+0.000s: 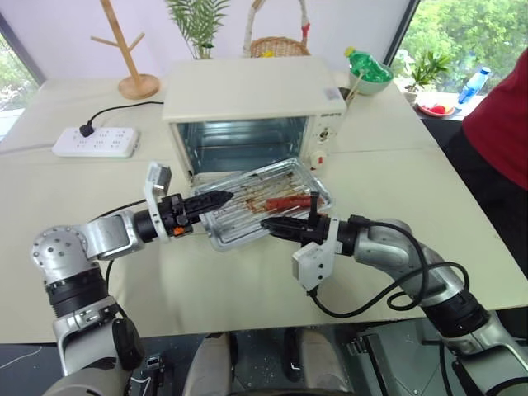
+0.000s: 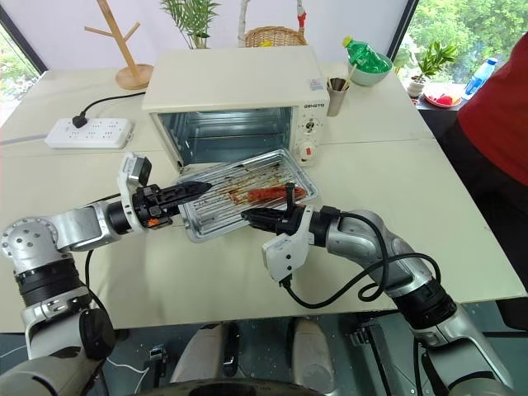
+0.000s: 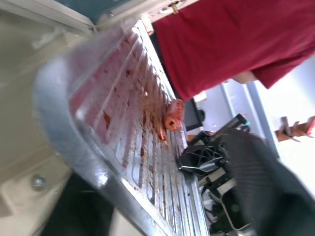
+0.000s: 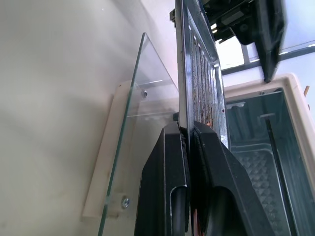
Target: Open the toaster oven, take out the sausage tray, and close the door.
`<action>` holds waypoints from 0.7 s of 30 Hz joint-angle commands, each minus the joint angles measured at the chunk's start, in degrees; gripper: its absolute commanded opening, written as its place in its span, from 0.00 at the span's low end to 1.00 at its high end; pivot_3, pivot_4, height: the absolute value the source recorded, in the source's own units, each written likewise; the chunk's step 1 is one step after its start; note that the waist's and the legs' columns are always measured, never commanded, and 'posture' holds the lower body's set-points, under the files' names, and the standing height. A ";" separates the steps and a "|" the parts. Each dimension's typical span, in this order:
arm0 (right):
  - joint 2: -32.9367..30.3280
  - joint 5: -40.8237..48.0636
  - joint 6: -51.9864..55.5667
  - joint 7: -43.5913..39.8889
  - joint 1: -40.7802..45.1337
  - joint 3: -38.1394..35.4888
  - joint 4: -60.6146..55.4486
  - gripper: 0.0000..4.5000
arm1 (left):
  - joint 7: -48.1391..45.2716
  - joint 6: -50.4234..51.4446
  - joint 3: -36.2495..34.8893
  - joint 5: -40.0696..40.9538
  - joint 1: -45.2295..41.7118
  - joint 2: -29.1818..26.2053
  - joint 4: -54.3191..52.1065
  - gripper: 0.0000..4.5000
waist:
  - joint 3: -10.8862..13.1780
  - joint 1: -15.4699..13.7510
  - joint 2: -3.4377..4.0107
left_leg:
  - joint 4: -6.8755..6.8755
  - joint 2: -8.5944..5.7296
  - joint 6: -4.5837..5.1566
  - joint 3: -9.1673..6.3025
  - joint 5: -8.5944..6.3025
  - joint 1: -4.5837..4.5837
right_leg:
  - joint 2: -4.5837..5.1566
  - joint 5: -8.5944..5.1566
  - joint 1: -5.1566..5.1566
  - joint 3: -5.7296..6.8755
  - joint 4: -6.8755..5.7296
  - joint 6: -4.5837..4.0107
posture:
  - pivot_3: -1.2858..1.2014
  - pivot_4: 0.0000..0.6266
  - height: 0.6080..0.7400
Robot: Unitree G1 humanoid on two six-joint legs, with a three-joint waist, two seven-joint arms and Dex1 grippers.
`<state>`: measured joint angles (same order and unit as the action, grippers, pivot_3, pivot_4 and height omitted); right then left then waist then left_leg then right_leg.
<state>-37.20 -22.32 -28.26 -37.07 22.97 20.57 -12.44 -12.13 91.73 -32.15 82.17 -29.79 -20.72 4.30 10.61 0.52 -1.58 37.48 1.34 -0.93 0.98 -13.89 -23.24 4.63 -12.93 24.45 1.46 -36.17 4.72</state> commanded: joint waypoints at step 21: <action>-2.37 3.66 3.00 -2.69 -3.71 -5.78 -7.66 0.80 | 18.75 -18.94 12.89 30.83 10.58 -6.89 0.61 0.00 | 0.00 -0.08 0.00 | -0.02 -0.05 -0.01 0.03 0.01 0.03 | 0.04 -0.07 -0.02 -0.02 0.02 -0.13 | 0.52 0.24 1.00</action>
<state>-39.05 -20.85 -25.75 -39.20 19.58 16.58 -16.98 7.78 73.06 -18.68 111.41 -19.49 -27.56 7.45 10.60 0.44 -1.59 37.46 1.28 -0.94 1.00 -13.89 -23.21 4.67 -12.99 24.43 1.45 -36.14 4.59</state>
